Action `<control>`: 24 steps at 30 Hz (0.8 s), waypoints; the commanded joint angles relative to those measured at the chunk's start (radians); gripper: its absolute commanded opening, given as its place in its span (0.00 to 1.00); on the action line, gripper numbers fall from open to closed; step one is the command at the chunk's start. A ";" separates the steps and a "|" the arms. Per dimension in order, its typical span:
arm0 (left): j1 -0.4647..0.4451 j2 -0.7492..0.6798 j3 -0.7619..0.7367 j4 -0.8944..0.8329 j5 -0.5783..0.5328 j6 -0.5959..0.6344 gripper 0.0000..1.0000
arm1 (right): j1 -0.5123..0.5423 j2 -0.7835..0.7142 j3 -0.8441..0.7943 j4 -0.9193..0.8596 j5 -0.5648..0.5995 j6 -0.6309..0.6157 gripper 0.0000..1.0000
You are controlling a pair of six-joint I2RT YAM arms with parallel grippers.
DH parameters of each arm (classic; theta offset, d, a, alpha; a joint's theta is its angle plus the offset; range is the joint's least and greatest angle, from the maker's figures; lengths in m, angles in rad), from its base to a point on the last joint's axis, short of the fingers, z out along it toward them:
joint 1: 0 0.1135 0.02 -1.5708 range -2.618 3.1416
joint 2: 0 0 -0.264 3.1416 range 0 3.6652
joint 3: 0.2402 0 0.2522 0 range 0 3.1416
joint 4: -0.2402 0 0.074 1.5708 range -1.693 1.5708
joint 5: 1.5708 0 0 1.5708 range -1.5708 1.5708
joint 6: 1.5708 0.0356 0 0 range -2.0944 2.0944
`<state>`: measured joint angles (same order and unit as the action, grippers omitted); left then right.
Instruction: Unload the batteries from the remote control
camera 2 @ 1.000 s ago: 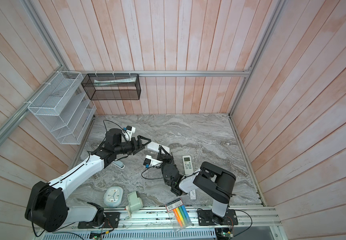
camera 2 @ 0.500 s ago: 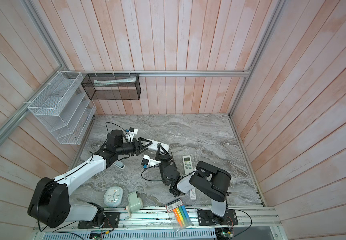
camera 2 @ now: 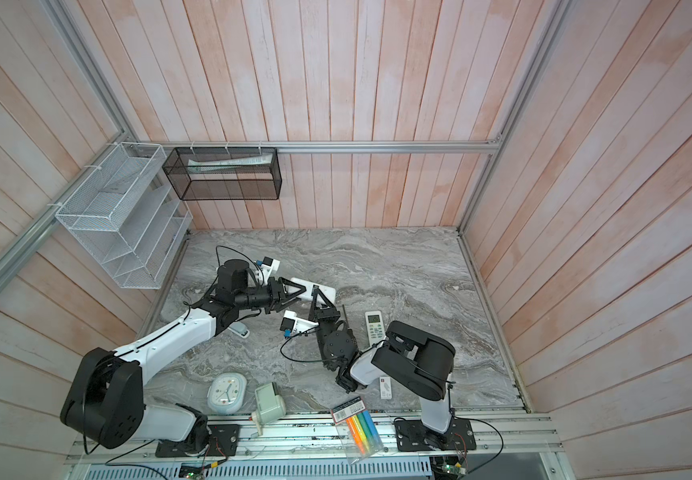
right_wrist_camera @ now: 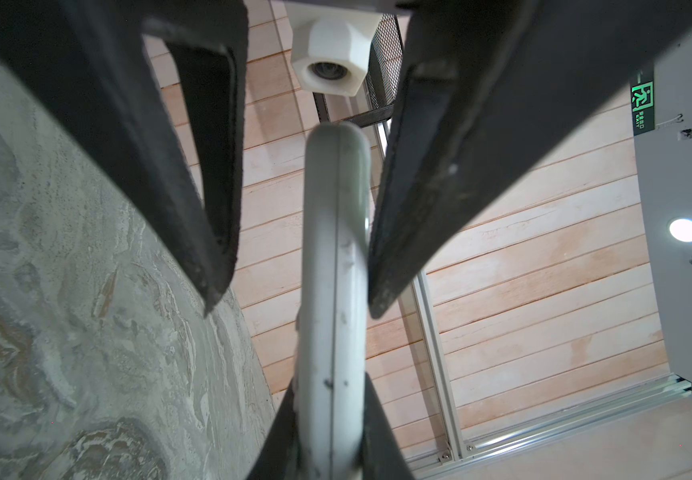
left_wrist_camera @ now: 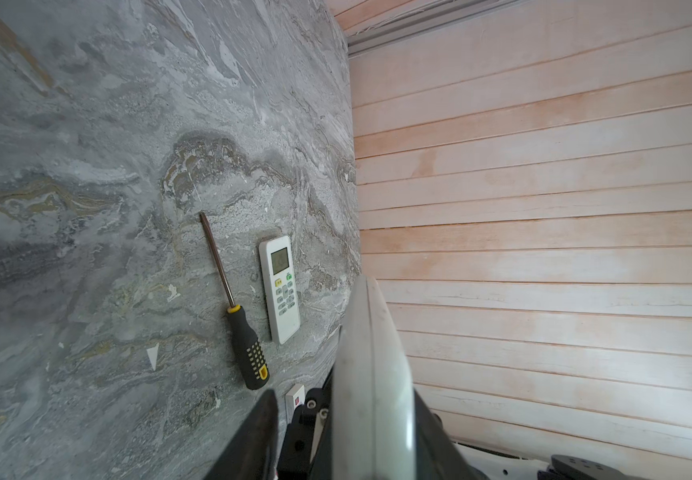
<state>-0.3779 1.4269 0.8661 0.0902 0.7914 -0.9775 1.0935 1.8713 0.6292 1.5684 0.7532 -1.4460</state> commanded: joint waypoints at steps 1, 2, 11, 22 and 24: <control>0.002 0.009 -0.018 0.074 0.030 -0.025 0.45 | 0.008 0.017 0.025 0.074 -0.005 -0.016 0.01; 0.002 0.013 -0.019 0.089 0.035 -0.032 0.44 | 0.008 0.019 0.023 0.080 -0.006 -0.017 0.01; 0.002 0.030 -0.051 0.208 0.070 -0.090 0.40 | 0.010 0.023 0.021 0.088 -0.002 -0.013 0.01; 0.002 0.040 -0.063 0.212 0.058 -0.095 0.17 | 0.012 0.040 0.038 0.095 0.001 -0.017 0.03; 0.002 0.039 -0.069 0.228 0.050 -0.105 0.12 | 0.014 0.041 0.042 0.096 0.003 -0.017 0.06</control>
<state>-0.3748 1.4528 0.8162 0.2779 0.8379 -1.0843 1.0973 1.9011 0.6411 1.6009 0.7517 -1.4673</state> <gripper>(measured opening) 0.203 0.179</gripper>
